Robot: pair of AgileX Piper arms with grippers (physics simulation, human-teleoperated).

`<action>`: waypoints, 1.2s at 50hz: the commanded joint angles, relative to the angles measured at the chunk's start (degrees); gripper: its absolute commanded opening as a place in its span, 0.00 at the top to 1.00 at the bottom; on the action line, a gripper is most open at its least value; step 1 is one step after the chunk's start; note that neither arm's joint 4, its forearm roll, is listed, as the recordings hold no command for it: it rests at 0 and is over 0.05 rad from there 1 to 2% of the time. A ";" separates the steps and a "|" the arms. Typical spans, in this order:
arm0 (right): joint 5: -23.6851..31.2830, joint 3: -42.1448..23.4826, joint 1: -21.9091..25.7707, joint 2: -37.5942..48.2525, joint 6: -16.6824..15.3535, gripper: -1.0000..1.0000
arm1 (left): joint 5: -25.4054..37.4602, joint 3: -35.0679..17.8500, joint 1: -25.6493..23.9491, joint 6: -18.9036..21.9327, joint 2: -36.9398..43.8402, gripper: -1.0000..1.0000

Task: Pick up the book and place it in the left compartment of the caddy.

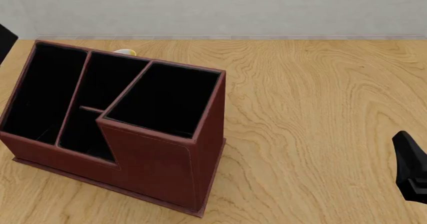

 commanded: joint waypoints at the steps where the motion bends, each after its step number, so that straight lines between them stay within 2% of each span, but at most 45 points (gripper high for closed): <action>1: -0.15 0.01 -0.09 0.16 0.03 0.00 | -0.62 -0.30 2.09 0.02 1.48 1.00; 12: -0.31 0.00 -0.16 0.41 -0.04 0.00 | -0.50 -0.33 3.80 -2.97 5.20 1.00; 39: -0.15 0.02 -0.02 0.24 -0.43 0.00 | -2.45 1.29 7.61 -0.87 10.69 1.00; 40: -0.19 0.03 0.00 0.27 -0.45 0.00 | -2.19 1.21 6.28 -1.45 10.23 1.00; 41: -0.30 0.02 -0.03 0.42 -0.42 0.00 | -1.55 0.99 7.02 -3.85 11.56 1.00; 44: -0.25 0.03 -0.03 0.36 -0.43 0.00 | -2.29 1.47 7.18 -3.29 11.61 1.00; 46: -0.33 0.04 0.01 0.45 -0.44 0.00 | -1.65 1.10 6.70 -5.59 12.22 1.00; 60: -0.44 -0.01 0.15 0.66 -0.53 0.00 | -2.35 1.59 7.73 -5.04 13.15 1.00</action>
